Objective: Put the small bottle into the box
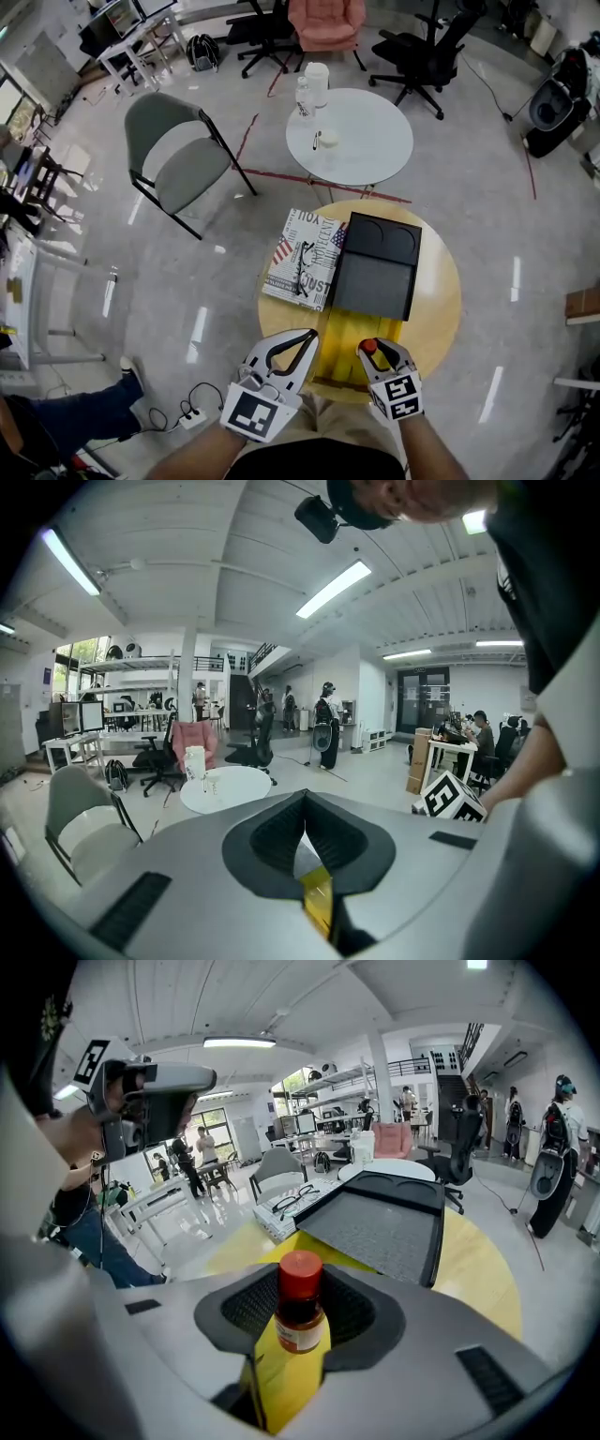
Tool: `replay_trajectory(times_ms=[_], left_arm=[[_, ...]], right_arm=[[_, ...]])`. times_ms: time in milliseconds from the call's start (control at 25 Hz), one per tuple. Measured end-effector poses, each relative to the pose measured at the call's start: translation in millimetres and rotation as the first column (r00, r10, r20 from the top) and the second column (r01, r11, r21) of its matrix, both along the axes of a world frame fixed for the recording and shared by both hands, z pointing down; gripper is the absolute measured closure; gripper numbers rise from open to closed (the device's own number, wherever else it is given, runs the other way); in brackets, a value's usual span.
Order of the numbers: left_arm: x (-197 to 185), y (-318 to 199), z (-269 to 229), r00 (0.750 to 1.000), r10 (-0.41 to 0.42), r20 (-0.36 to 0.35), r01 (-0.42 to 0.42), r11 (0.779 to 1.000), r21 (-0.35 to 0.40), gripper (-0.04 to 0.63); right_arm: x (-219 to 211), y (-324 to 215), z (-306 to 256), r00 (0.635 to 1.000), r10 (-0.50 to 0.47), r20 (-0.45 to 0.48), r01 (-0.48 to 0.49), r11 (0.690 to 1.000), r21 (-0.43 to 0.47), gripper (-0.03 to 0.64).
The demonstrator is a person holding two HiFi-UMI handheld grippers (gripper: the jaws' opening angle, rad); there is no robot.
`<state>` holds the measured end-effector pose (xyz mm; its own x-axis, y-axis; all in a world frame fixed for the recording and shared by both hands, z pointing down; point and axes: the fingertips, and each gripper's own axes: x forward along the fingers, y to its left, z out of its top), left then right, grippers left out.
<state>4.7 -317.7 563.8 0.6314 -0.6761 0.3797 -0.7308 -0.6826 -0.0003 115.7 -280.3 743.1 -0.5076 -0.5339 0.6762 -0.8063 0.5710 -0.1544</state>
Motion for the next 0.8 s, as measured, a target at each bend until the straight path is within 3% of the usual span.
replay_trajectory(times_ms=[800], left_arm=[[-5,11,-17,1.000,-0.004,-0.010,0.004,1.000,0.012,0.578]], right_arm=[[-8,16,12,0.997,-0.030,-0.069,0.027,0.999,-0.040,0.459]])
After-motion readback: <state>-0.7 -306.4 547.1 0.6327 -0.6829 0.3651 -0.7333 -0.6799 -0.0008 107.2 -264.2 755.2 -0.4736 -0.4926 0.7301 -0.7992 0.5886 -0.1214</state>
